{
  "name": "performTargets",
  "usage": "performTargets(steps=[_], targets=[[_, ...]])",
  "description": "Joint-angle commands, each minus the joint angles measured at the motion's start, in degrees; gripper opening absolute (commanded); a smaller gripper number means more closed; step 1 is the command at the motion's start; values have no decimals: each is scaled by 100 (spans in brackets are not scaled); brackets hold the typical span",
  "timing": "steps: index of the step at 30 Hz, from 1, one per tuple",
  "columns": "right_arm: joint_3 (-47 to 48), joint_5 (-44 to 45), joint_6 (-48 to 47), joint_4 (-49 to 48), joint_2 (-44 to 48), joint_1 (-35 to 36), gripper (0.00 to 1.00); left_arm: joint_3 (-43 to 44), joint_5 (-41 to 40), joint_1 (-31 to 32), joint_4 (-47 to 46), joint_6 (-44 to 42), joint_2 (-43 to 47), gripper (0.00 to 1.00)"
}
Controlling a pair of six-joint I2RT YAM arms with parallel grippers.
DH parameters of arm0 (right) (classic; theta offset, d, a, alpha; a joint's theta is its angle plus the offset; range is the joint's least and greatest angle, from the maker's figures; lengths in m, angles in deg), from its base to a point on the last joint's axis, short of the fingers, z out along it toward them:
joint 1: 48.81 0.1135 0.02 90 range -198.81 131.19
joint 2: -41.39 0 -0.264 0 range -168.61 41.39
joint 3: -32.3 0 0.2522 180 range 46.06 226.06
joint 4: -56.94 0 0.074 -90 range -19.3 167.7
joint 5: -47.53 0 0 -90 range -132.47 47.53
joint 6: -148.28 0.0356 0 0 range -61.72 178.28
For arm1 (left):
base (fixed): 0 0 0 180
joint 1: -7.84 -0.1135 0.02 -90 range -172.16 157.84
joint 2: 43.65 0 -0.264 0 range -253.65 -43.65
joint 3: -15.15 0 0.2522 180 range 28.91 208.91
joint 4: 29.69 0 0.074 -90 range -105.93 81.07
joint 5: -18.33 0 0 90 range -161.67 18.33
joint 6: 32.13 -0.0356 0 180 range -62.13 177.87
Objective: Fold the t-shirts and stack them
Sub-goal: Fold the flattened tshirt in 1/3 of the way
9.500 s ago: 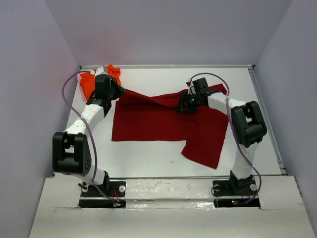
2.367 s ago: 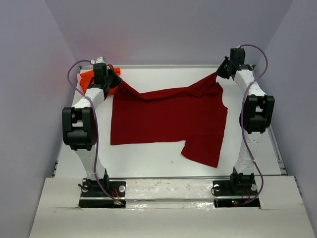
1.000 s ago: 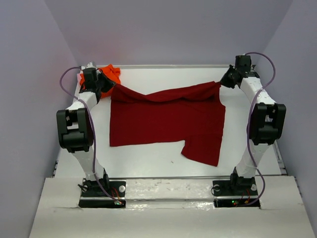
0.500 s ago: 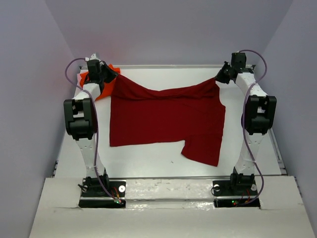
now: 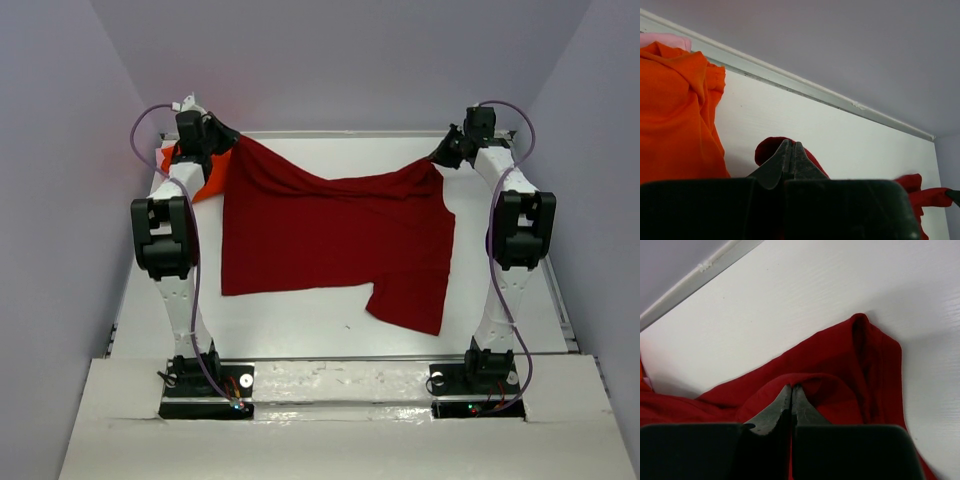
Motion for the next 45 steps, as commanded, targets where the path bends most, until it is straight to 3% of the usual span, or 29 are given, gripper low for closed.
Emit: performTargets(steps=[1, 10, 20, 29, 45], targets=[[125, -216, -14, -276, 57, -22, 0, -351, -22, 8, -387, -65, 462, 0], [-315, -295, 56, -338, 505, -22, 0, -2135, -154, 0, -967, 269, 1068, 0], [-974, -251, 109, -364, 980, -22, 0, -2936, -286, -53, -977, 199, 1710, 0], [-1439, 48, 12, -233, 1639, -22, 0, -3184, -610, -282, -109, -116, 2536, 0], [-2635, 408, -190, -39, 2518, -22, 0, -3535, -435, -291, 701, -100, 2589, 0]])
